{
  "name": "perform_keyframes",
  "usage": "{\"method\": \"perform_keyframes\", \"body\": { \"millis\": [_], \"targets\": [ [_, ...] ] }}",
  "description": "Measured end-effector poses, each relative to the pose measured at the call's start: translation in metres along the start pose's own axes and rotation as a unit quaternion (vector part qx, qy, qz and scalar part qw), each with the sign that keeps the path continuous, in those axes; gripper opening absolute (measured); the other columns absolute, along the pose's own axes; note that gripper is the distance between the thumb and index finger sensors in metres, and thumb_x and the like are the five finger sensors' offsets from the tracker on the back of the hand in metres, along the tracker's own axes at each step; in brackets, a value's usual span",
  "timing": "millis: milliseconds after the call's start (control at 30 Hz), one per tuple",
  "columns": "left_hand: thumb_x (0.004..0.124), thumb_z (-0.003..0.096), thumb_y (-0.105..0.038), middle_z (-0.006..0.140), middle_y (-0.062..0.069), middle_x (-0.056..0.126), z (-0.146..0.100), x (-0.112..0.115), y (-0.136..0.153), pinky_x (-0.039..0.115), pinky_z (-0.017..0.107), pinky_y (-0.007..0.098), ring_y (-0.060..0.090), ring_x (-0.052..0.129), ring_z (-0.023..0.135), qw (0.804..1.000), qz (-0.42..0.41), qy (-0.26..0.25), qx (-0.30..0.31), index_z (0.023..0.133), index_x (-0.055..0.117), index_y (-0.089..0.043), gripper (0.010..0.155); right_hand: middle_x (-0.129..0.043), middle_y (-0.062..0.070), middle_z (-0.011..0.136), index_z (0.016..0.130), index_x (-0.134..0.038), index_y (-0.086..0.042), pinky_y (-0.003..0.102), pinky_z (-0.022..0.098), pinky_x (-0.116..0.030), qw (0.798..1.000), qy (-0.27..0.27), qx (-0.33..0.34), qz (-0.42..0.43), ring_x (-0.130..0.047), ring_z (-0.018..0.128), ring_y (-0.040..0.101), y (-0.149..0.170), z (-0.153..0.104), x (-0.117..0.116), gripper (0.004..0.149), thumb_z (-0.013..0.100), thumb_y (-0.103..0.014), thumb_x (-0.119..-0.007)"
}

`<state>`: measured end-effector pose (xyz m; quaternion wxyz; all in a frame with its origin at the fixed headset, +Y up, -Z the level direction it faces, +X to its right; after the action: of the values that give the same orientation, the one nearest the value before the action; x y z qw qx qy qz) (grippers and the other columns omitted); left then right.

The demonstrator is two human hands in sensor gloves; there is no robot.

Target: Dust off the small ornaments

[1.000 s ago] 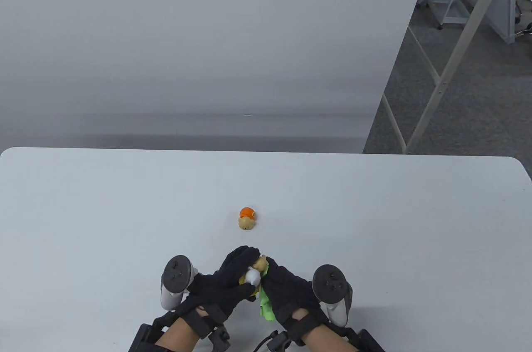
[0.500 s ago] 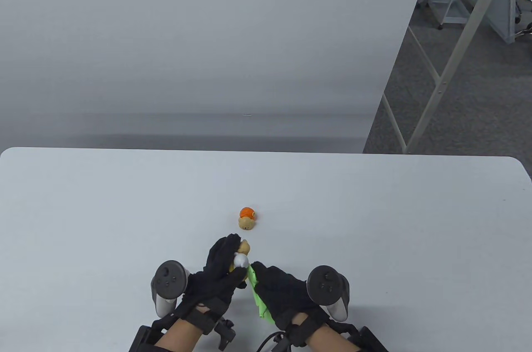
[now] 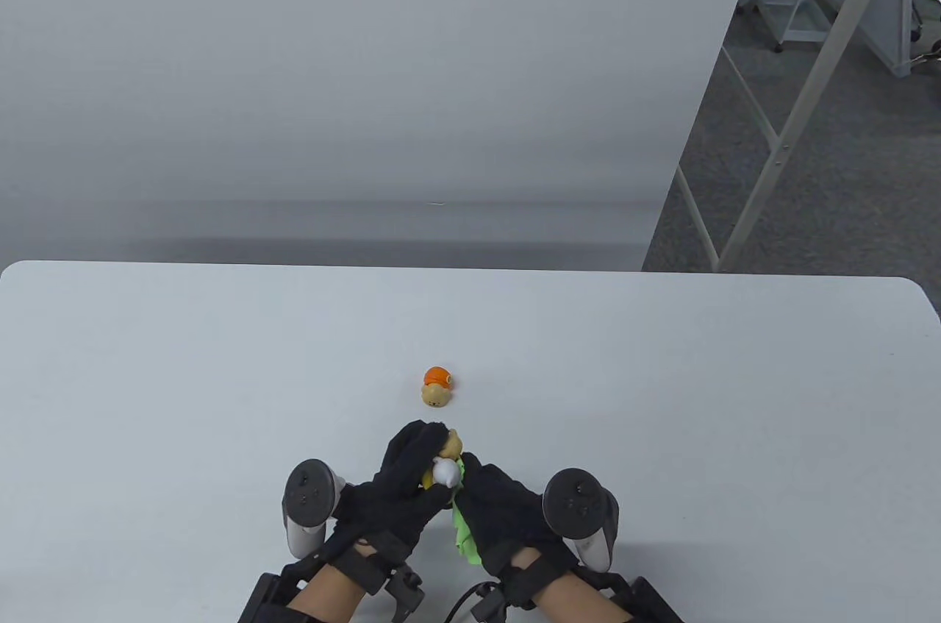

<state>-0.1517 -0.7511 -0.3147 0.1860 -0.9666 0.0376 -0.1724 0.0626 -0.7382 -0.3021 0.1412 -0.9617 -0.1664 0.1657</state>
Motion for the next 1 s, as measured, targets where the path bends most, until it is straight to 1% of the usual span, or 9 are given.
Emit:
{"method": "perform_keyframes", "body": {
  "millis": [167, 233, 333, 467, 500, 700, 767, 800, 1000],
  "targets": [
    [0.082, 0.0529, -0.021, 0.110, 0.042, 0.024, -0.002, -0.010, -0.003, 0.090, 0.048, 0.062, 0.067, 0.085, 0.075, 0.998, 0.039, -0.041, -0.021, 0.112, 0.047, -0.005, 0.071, -0.086, 0.042, 0.075, 0.094, -0.072, 0.007, 0.075, 0.045, -0.078, 0.998, -0.030, 0.033, -0.041, -0.093, 0.051, 0.051, -0.002, -0.001, 0.002, 0.046, 0.053, -0.011, -0.082],
    [0.082, 0.0531, -0.023, 0.111, 0.041, 0.025, -0.003, -0.014, 0.003, 0.091, 0.049, 0.061, 0.065, 0.086, 0.076, 0.999, 0.003, -0.034, -0.027, 0.113, 0.047, -0.005, 0.072, -0.087, 0.041, 0.075, 0.095, -0.073, 0.006, 0.074, 0.045, -0.078, 0.999, -0.006, 0.023, -0.041, -0.094, 0.052, 0.051, 0.000, -0.001, 0.007, 0.046, 0.054, -0.012, -0.082],
    [0.083, 0.0529, -0.022, 0.113, 0.040, 0.026, 0.000, -0.006, 0.008, 0.089, 0.050, 0.063, 0.066, 0.085, 0.077, 0.994, -0.096, 0.039, -0.031, 0.114, 0.048, -0.006, 0.072, -0.086, 0.041, 0.075, 0.096, -0.071, 0.005, 0.074, 0.045, -0.078, 0.998, 0.053, -0.002, -0.017, -0.093, 0.052, 0.050, 0.008, 0.001, 0.021, 0.046, 0.054, -0.012, -0.080],
    [0.083, 0.0541, -0.024, 0.113, 0.040, 0.027, 0.004, 0.010, 0.009, 0.090, 0.050, 0.061, 0.064, 0.086, 0.077, 0.988, -0.084, 0.121, -0.039, 0.114, 0.048, -0.006, 0.072, -0.085, 0.040, 0.077, 0.102, -0.060, -0.001, 0.073, 0.046, -0.078, 0.999, 0.045, 0.010, -0.023, -0.093, 0.053, 0.049, 0.009, 0.002, 0.022, 0.052, 0.055, -0.013, -0.078],
    [0.081, 0.0556, -0.027, 0.112, 0.040, 0.025, 0.005, 0.013, 0.009, 0.090, 0.051, 0.060, 0.063, 0.086, 0.078, 0.987, -0.086, 0.126, -0.044, 0.115, 0.045, -0.006, 0.072, -0.083, 0.042, 0.077, 0.102, -0.059, 0.000, 0.074, 0.046, -0.077, 0.999, 0.047, 0.002, -0.026, -0.092, 0.054, 0.051, 0.010, 0.000, 0.021, 0.051, 0.055, -0.011, -0.077],
    [0.079, 0.0554, -0.030, 0.110, 0.044, 0.030, 0.007, 0.013, 0.006, 0.094, 0.046, 0.057, 0.060, 0.091, 0.071, 0.993, -0.008, 0.094, -0.076, 0.113, 0.046, -0.004, 0.072, -0.081, 0.045, 0.076, 0.101, -0.059, 0.005, 0.076, 0.046, -0.075, 0.994, 0.036, 0.049, -0.088, -0.089, 0.053, 0.053, -0.003, 0.000, 0.016, 0.050, 0.055, -0.008, -0.075],
    [0.077, 0.0553, -0.030, 0.110, 0.044, 0.030, 0.005, 0.010, 0.008, 0.093, 0.046, 0.057, 0.060, 0.091, 0.071, 0.993, 0.001, 0.073, -0.091, 0.113, 0.045, -0.003, 0.072, -0.081, 0.045, 0.076, 0.100, -0.061, 0.005, 0.076, 0.046, -0.076, 0.990, 0.009, 0.082, -0.117, -0.090, 0.053, 0.052, -0.009, 0.000, 0.008, 0.049, 0.055, -0.008, -0.076],
    [0.078, 0.0544, -0.030, 0.110, 0.044, 0.031, 0.005, 0.009, 0.010, 0.094, 0.045, 0.058, 0.061, 0.092, 0.070, 0.994, -0.003, 0.071, -0.086, 0.113, 0.047, -0.002, 0.072, -0.082, 0.044, 0.076, 0.100, -0.061, 0.005, 0.076, 0.046, -0.076, 0.989, 0.017, 0.074, -0.126, -0.091, 0.053, 0.052, -0.009, -0.001, 0.007, 0.050, 0.054, -0.009, -0.076],
    [0.078, 0.0542, -0.030, 0.109, 0.044, 0.031, 0.001, -0.003, 0.013, 0.094, 0.044, 0.057, 0.061, 0.092, 0.069, 0.995, 0.029, 0.012, -0.099, 0.113, 0.047, -0.002, 0.072, -0.083, 0.043, 0.077, 0.100, -0.062, 0.002, 0.075, 0.046, -0.077, 0.990, -0.031, 0.112, -0.086, -0.091, 0.053, 0.051, -0.014, -0.001, 0.003, 0.049, 0.055, -0.010, -0.077]
  ]
}}
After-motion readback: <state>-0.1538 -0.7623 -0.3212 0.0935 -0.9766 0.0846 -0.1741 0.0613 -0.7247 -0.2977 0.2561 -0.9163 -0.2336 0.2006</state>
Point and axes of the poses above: the tracker on the back of each hand, its own y axis roughly to the little-finger side, its own z axis roughly from the wrist to the fingertips, x = y × z, the point moved 1 cm from there along z, roughly from the wrist to the fingertips
